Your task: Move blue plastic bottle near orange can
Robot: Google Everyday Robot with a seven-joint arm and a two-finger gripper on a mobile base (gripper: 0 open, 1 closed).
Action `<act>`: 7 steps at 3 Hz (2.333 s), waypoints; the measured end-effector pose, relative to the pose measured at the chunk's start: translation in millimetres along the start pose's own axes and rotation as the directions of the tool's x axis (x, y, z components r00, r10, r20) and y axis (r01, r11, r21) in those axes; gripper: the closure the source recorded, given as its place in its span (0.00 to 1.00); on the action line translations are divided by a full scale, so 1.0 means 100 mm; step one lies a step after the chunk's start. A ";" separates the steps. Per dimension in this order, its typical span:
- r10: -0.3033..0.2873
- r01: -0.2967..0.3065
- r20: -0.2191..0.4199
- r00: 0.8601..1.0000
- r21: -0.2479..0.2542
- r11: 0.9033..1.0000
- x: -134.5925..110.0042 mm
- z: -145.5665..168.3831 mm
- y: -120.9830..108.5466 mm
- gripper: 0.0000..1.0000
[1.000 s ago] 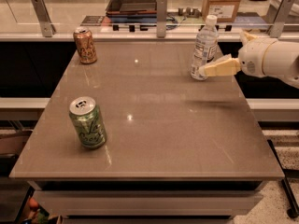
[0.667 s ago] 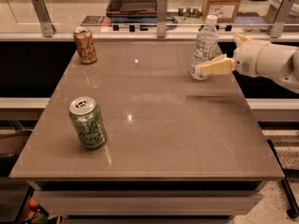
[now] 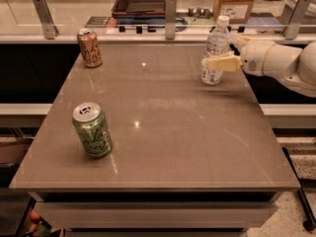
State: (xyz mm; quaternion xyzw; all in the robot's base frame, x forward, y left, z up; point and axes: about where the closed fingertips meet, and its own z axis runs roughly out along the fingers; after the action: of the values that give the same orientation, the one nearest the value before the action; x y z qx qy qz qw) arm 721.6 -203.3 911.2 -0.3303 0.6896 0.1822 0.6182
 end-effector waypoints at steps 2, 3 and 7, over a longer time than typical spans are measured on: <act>-0.002 0.002 0.006 1.000 -0.005 1.000 -0.04 0.04 0.01 0.62; -0.002 0.002 0.007 1.000 -0.010 1.000 -0.04 0.06 0.03 0.86; 0.016 -0.008 0.063 0.998 -0.131 0.991 -0.51 0.40 0.27 1.00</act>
Offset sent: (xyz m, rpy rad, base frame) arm 0.0012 0.0005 0.0033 0.0019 -0.0058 0.0007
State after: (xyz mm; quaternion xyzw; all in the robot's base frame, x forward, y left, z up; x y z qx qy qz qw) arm 733.2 -146.0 949.9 -0.3597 0.6581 0.2410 0.6160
